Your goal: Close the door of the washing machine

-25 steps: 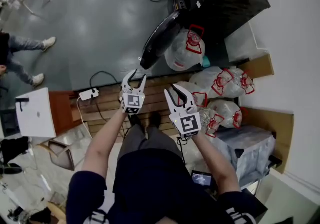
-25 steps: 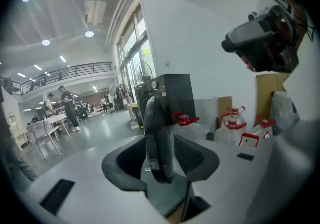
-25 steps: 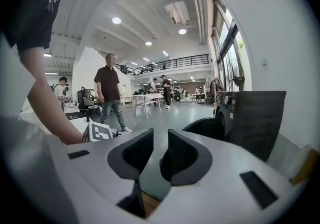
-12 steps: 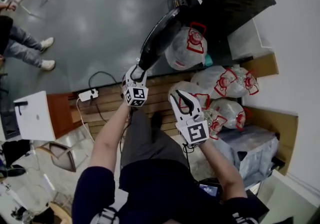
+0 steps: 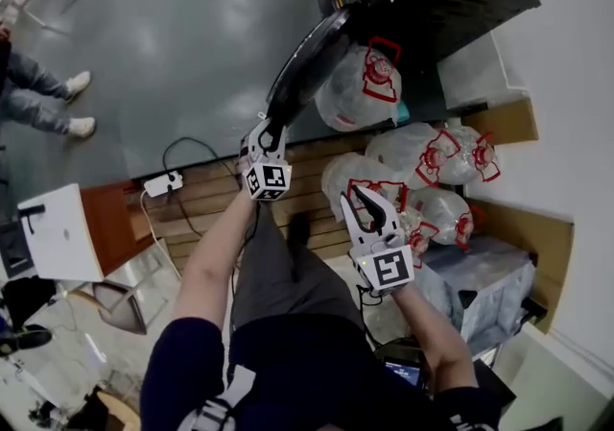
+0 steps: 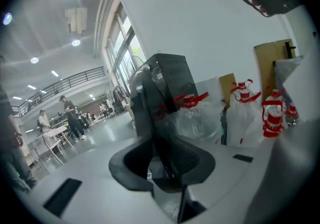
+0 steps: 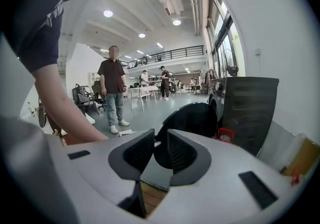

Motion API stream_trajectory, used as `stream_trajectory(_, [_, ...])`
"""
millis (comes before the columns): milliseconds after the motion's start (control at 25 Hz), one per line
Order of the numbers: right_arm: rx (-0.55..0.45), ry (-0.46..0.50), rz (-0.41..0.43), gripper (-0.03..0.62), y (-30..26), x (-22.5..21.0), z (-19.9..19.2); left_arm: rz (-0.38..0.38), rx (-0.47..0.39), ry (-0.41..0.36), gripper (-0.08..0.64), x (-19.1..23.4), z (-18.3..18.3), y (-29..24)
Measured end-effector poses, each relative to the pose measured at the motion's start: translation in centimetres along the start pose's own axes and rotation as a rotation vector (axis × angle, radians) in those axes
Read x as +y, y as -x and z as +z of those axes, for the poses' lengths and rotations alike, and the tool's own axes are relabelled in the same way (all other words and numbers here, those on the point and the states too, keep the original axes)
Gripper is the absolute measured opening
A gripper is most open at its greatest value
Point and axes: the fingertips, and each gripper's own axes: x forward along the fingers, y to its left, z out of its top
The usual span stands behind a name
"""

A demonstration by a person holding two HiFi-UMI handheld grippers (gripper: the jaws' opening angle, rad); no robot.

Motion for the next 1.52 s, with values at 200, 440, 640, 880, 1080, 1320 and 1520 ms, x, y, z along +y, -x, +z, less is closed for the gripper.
stream_trajectory(200, [0.01, 0.012, 0.009, 0.097, -2.0, 0.9, -0.1, 0.012, -0.006, 0.016, 0.114, 1.1, -0.5, -0.5])
stream_trajectory(440, [0.005, 0.007, 0.012, 0.092, -4.8, 2.4, 1.6, -0.017, 0.013, 0.07, 0.106, 5.2, -2.0, -1.5])
stream_trajectory(640, [-0.007, -0.029, 0.019, 0.084, -10.0, 4.3, 5.2, -0.094, 0.033, 0.103, 0.103, 10.7, -3.6, -3.8])
stream_trajectory(880, [0.017, -0.026, 0.005, 0.081, -17.0, 5.7, 8.5, -0.17, 0.055, 0.115, 0.103, 16.1, -5.2, -7.1])
stream_trajectory(1080, [0.035, -0.041, -0.007, 0.081, -19.1, 5.5, 11.0, -0.193, 0.096, 0.128, 0.104, 19.5, -5.8, -9.4])
stream_trajectory(1320, [0.045, -0.028, 0.031, 0.081, -21.0, 3.6, 12.2, -0.184, 0.118, 0.126, 0.11, 21.5, -5.9, -10.8])
stream_trajectory(1520, [0.05, -0.009, 0.078, 0.081, -23.1, 1.6, 12.6, -0.172, 0.145, 0.126, 0.115, 23.3, -6.2, -12.2])
